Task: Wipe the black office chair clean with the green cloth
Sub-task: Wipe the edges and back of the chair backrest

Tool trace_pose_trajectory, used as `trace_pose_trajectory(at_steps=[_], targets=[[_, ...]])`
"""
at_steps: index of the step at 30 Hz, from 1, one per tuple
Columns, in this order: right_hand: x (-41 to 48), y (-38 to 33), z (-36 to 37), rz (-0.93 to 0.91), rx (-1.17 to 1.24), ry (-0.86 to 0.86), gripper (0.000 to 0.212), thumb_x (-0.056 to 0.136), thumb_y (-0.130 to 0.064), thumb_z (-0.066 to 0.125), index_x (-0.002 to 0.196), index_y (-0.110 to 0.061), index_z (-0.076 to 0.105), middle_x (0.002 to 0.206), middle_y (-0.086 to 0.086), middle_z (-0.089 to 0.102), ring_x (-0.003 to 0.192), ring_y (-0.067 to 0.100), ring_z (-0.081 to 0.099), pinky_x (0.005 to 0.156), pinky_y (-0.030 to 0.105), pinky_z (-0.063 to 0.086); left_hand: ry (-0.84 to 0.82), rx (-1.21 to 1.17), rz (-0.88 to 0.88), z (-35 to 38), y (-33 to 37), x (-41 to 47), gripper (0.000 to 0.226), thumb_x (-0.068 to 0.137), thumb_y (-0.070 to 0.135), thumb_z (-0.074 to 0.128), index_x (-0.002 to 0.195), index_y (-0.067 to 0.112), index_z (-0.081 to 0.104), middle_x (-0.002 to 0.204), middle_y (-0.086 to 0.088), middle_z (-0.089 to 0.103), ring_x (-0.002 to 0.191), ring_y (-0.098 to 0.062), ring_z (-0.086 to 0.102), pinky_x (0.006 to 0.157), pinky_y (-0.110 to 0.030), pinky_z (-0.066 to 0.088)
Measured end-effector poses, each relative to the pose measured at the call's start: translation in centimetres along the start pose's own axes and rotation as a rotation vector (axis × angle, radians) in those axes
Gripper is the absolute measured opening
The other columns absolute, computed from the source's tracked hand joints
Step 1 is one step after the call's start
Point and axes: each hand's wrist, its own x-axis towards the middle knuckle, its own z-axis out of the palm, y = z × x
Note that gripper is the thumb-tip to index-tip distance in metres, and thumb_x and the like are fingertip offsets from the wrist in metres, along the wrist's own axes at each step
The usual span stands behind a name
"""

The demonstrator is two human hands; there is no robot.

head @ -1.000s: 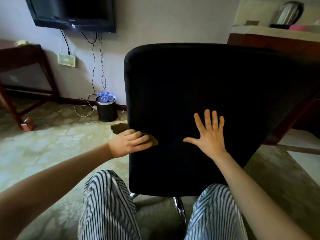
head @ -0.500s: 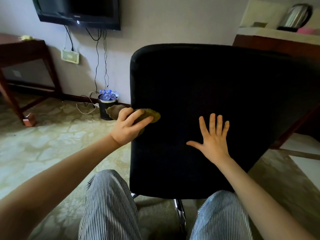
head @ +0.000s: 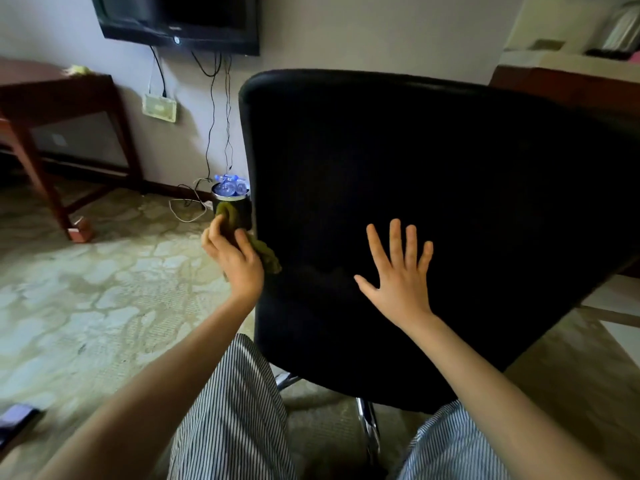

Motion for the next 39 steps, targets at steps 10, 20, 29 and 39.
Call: trace_pose_trajectory(at_steps=[10, 20, 29, 39], targets=[[0.1, 0.3, 0.0, -0.097, -0.081, -0.027, 0.121, 0.056, -0.040, 0.087, 0.149, -0.018, 0.014, 0.145, 0.015, 0.023, 0.131, 0.034, 0.024, 0.100, 0.053, 0.018, 0.058, -0.033, -0.205, 4.4, 0.8, -2.8, 0.036, 0.093, 0.007, 0.038, 0.125, -0.008, 0.039, 0.124, -0.025, 0.040, 0.115, -0.033, 0.038, 0.097, -0.017, 0.020], [-0.8, 1.6, -0.5, -0.200, -0.079, -0.031, 0.133, 0.054, -0.038, 0.088, 0.150, -0.021, -0.002, 0.145, 0.016, 0.023, 0.131, 0.033, 0.025, 0.100, 0.054, 0.024, -0.210, -0.009, 0.148, 5.6, 4.1, -11.2, 0.030, 0.091, 0.023, 0.038, 0.120, 0.020, 0.032, 0.125, -0.010, 0.029, 0.113, -0.004, 0.026, 0.100, -0.011, 0.022], [-0.6, 3.9, -1.3, -0.190, -0.183, -0.083, 0.129, 0.055, -0.052, 0.083, 0.151, -0.019, 0.003, 0.148, 0.008, 0.023, 0.132, 0.031, 0.025, 0.092, 0.065, 0.037, -0.065, 0.043, -0.096, 4.9, 2.3, -4.2, 0.037, 0.093, 0.005, 0.043, 0.129, 0.002, 0.035, 0.125, -0.023, 0.034, 0.116, -0.032, 0.036, 0.096, -0.015, 0.021], [1.4, -0.3, -1.2, -0.162, -0.052, 0.005, 0.099, 0.059, -0.053, 0.080, 0.140, -0.018, 0.036, 0.146, 0.008, 0.041, 0.132, 0.026, 0.027, 0.099, 0.050, 0.020, 0.032, 0.001, -0.209, 7.5, 5.1, -5.8, 0.038, 0.093, 0.002, 0.041, 0.131, 0.000, 0.040, 0.130, -0.022, 0.037, 0.118, -0.029, 0.034, 0.090, -0.010, 0.016]])
